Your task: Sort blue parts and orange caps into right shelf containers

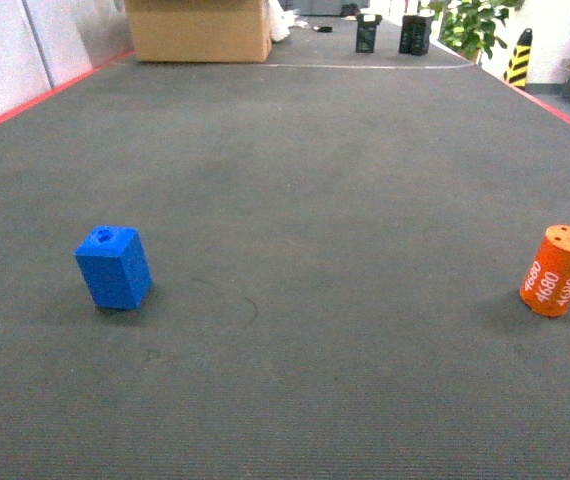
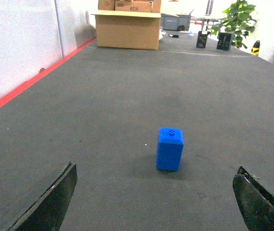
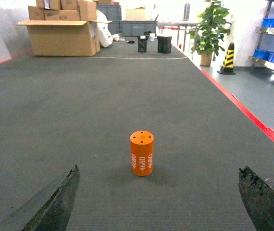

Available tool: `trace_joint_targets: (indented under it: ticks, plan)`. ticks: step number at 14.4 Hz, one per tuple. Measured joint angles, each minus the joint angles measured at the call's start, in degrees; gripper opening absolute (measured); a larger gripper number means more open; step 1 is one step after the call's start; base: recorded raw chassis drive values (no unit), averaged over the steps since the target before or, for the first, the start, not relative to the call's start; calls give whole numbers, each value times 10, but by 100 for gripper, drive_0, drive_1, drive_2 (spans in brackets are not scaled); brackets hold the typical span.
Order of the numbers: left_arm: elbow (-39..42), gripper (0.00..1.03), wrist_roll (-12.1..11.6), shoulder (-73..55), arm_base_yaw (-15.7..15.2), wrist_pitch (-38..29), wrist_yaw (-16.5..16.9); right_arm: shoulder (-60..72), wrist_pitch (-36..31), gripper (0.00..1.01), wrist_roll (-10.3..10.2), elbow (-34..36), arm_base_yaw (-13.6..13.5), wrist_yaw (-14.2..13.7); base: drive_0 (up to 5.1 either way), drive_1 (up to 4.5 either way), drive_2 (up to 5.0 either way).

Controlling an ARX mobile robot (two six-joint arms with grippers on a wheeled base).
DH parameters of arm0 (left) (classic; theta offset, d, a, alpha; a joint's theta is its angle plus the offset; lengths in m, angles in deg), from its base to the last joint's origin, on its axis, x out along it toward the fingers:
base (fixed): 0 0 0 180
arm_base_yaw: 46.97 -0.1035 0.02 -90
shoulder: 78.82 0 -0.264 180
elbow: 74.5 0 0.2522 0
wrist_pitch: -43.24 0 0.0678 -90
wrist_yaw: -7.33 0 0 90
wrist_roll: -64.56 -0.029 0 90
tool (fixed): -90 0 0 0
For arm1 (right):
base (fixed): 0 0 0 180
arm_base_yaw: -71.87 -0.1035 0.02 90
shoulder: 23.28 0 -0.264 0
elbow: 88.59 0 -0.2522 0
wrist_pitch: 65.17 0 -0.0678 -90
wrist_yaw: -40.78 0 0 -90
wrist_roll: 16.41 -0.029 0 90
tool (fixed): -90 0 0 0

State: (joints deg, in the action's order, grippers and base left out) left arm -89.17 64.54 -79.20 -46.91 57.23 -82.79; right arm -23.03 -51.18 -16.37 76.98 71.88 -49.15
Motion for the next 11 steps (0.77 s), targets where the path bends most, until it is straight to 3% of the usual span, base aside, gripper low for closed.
trace_joint_targets:
  ticks: [11]
  plan:
    - [0,98,0,0,0,0,0,0,0,98,0,0,0,0,0,0,0]
